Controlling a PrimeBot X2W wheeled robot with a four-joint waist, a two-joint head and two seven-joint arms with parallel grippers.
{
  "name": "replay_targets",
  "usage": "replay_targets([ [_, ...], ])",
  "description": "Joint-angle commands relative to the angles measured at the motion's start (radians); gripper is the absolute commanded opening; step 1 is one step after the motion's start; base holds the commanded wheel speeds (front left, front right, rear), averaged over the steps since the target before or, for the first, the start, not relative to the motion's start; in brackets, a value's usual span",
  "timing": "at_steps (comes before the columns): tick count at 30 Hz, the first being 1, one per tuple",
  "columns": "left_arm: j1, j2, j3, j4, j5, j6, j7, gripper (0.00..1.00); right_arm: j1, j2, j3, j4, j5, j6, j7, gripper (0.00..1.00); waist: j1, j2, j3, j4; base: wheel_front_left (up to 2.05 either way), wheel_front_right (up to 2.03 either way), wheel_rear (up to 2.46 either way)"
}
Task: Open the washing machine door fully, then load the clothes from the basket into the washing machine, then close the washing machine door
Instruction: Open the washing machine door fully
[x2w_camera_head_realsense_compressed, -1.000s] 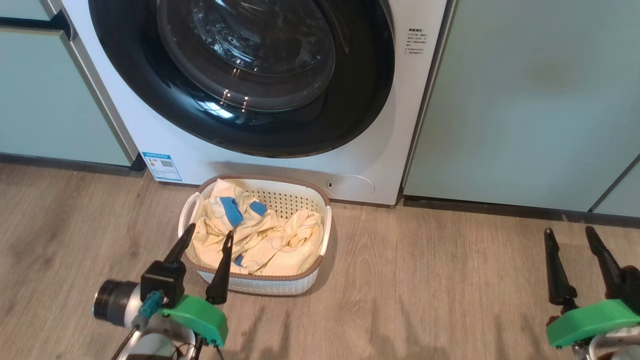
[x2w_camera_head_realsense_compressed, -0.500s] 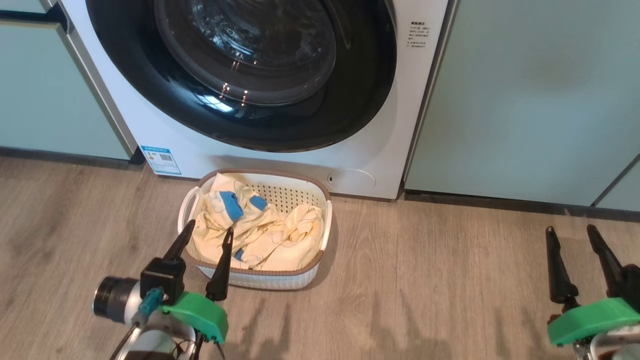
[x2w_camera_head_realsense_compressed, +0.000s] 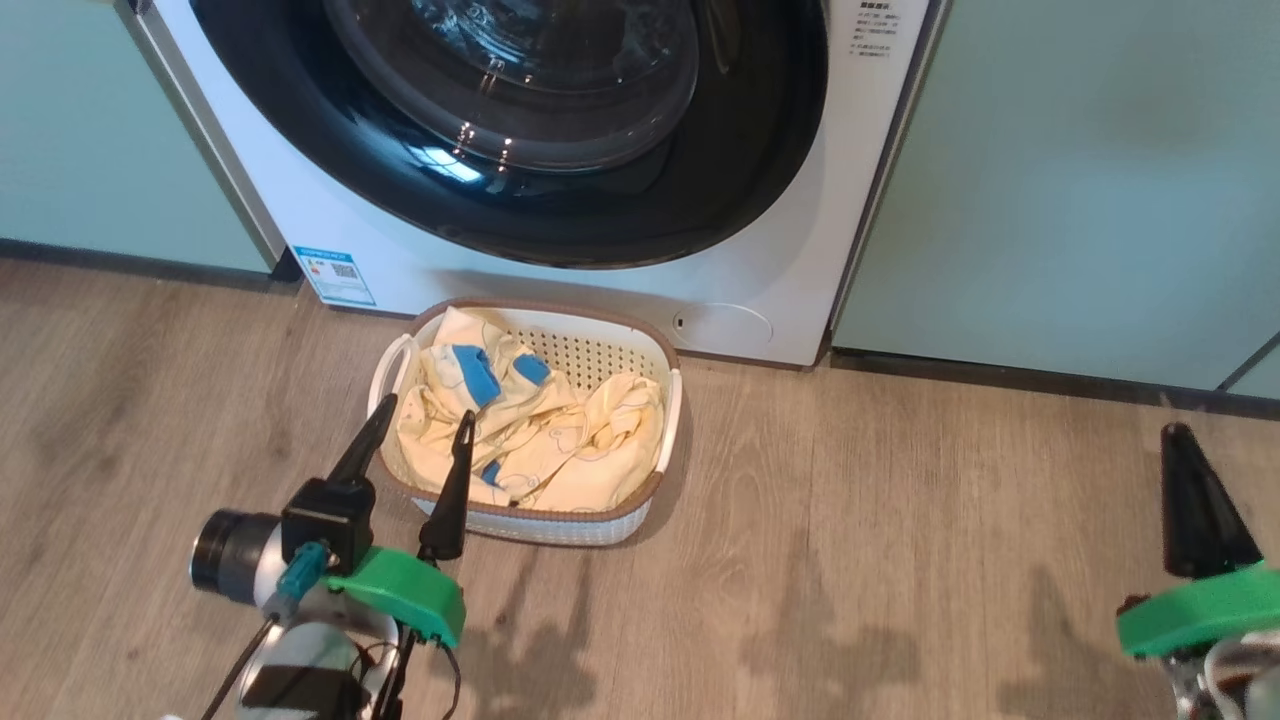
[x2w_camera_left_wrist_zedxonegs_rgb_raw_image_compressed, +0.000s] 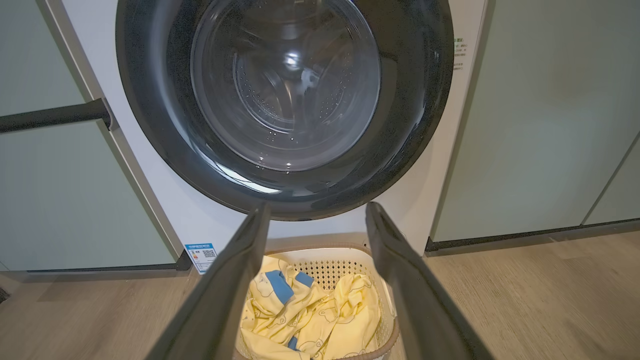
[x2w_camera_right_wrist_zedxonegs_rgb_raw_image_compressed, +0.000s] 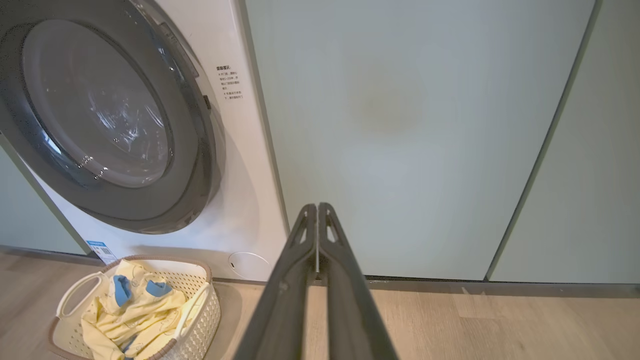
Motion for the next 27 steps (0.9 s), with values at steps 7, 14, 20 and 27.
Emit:
replay_targets([
  [7, -0.079, 0.004, 0.021, -0.032, 0.003, -0.007, -0.009, 1.00, -0.119, -0.015, 0.006, 0.029, 0.215, -0.003, -0.010, 0.00, -0.0001, 0.0000, 0.033, 0.024, 0.00, 0.00, 0.00],
  [14, -0.127, -0.010, 0.002, -0.033, 0.002, -0.017, -0.009, 1.00, -0.246, -0.015, 0.038, 0.126, 0.632, -0.003, 0.045, 0.00, -0.0001, 0.0000, 0.080, 0.055, 0.00, 0.00, 0.00],
  [20, -0.157, -0.020, -0.014, -0.038, 0.002, -0.026, -0.009, 1.00, -0.359, -0.015, 0.021, 0.165, 0.984, -0.003, 0.179, 0.00, -0.0001, 0.0000, 0.117, 0.082, 0.00, 0.00, 0.00],
  [27, -0.175, -0.025, -0.020, -0.043, 0.005, -0.032, -0.009, 1.00, -0.485, -0.015, -0.024, 0.191, 1.285, -0.003, 0.369, 0.00, -0.0001, 0.0000, 0.153, 0.109, 0.00, 0.00, 0.00],
])
